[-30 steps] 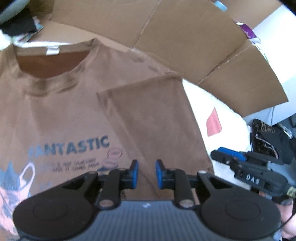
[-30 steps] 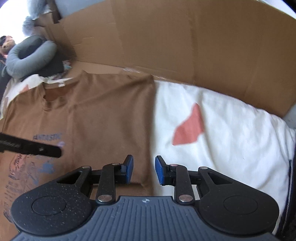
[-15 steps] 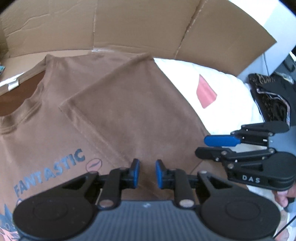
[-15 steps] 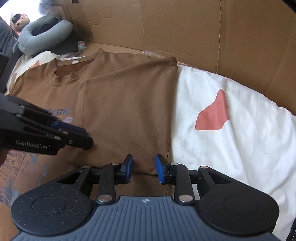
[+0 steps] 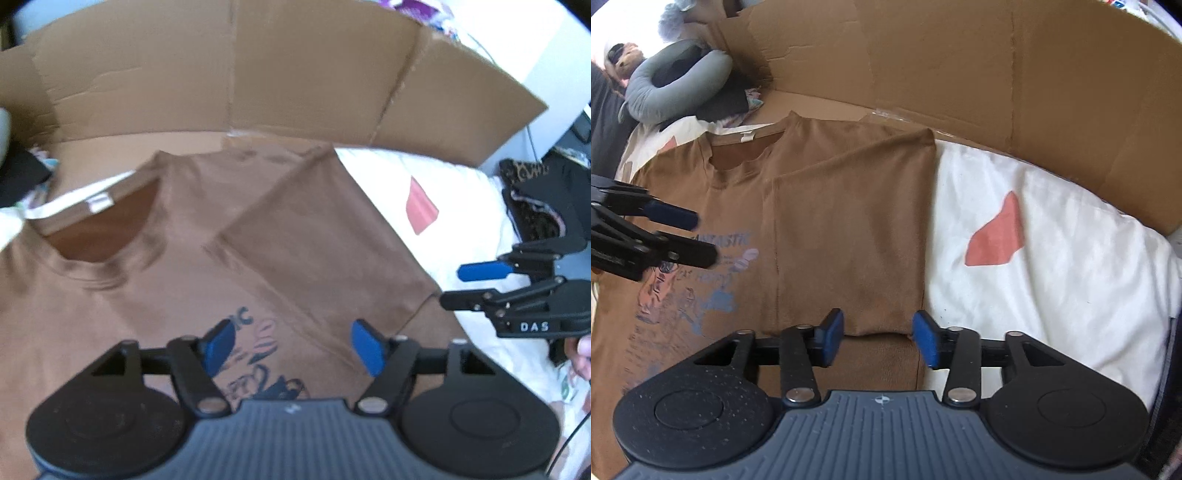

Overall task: Fold clothes
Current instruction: 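Raise both open tools above the T-shirt and pull back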

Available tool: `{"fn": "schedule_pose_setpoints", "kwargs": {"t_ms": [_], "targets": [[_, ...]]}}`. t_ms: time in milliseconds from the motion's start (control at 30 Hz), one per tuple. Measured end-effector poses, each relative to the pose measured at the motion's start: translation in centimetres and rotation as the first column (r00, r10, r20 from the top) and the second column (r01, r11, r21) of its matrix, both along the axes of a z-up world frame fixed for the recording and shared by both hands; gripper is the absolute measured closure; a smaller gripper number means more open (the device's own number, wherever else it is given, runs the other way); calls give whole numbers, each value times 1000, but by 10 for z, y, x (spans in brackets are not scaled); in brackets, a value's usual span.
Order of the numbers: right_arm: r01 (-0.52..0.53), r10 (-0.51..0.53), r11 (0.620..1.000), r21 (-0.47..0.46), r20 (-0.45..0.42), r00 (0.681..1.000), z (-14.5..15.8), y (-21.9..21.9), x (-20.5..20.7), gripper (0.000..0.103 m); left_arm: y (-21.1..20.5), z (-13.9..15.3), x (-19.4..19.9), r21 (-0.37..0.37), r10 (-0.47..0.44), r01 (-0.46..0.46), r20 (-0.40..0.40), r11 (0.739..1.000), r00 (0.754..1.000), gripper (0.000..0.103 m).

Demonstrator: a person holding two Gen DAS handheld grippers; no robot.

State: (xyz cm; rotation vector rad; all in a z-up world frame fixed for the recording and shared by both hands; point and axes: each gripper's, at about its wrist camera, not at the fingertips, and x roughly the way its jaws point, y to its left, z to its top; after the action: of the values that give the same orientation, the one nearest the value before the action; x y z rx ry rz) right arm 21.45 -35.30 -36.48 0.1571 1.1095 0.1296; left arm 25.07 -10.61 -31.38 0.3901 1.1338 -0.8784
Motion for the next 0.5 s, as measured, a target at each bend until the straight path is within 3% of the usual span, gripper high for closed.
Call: {"fn": "schedule_pose_setpoints", "kwargs": {"t_ms": [100, 167, 267, 500], "targets": [[32, -31, 999, 18, -51, 998, 21, -3, 3, 44, 9, 26, 5, 21, 3, -3, 22, 1000, 1000, 20], [42, -41, 999, 8, -58, 997, 40, -4, 3, 31, 15, 44, 6, 47, -15, 13, 43, 999, 999, 20], [64, -64, 998, 4, -56, 996, 73, -6, -2, 26, 31, 76, 11, 54, -20, 16, 69, 998, 997, 17], [107, -106, 994, 16, -41, 994, 154, -12, -11, 13, 76, 152, 24, 41, 89, -95, 120, 995, 989, 15]]}}
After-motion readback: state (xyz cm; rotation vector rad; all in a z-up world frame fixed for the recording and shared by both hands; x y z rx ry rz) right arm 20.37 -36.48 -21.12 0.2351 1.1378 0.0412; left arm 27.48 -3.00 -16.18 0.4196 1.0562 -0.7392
